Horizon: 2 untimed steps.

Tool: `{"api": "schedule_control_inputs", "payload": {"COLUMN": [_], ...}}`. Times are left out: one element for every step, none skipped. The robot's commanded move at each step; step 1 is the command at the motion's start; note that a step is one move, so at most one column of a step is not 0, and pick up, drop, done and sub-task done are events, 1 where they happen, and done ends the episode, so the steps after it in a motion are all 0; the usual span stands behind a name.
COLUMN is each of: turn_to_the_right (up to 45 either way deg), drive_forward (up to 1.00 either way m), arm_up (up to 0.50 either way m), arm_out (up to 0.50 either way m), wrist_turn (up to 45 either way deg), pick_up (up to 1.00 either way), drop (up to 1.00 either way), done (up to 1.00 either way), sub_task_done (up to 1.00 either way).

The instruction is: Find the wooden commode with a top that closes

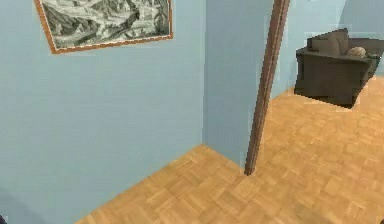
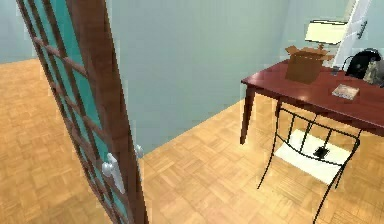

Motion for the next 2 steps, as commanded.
{"api": "schedule_control_inputs", "payload": {"turn_to_the_right": [6.0, 0.0], "drive_forward": [0.00, 0.45], "arm_up": [0.00, 0.00], "arm_out": [0.00, 0.00], "wrist_turn": [0.0, 0.0], "pick_up": [0.00, 0.00], "drop": [0.00, 0.00], "done": [0.00, 0.00], "sub_task_done": [0.00, 0.00]}}
